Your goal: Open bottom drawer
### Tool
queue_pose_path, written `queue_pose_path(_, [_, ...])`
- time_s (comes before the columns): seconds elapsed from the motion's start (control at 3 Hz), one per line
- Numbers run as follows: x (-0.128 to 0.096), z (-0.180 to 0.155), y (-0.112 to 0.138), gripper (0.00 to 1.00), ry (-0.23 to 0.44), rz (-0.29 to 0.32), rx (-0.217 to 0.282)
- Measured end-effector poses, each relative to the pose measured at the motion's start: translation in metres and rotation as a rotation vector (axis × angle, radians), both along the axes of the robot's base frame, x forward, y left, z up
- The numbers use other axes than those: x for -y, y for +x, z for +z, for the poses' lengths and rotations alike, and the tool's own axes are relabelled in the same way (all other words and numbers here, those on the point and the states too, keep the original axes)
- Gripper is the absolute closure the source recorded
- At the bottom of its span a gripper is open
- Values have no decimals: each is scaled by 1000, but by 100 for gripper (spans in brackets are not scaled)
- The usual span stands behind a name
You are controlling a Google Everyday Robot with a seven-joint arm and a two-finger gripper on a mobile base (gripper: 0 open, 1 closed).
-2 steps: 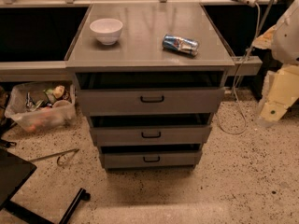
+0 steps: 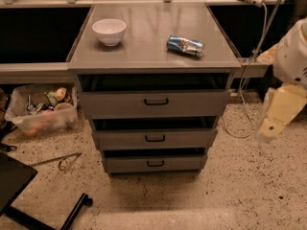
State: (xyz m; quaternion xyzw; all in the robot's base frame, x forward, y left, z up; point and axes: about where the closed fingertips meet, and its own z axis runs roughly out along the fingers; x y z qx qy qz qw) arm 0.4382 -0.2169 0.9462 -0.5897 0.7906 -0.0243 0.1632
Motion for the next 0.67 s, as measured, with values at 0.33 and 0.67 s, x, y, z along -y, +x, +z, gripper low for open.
queue_pose_path(0.33, [-11, -68, 2, 0, 70, 7, -38])
queue_pose_path(0.67, [-33, -146, 5, 0, 181, 64, -102])
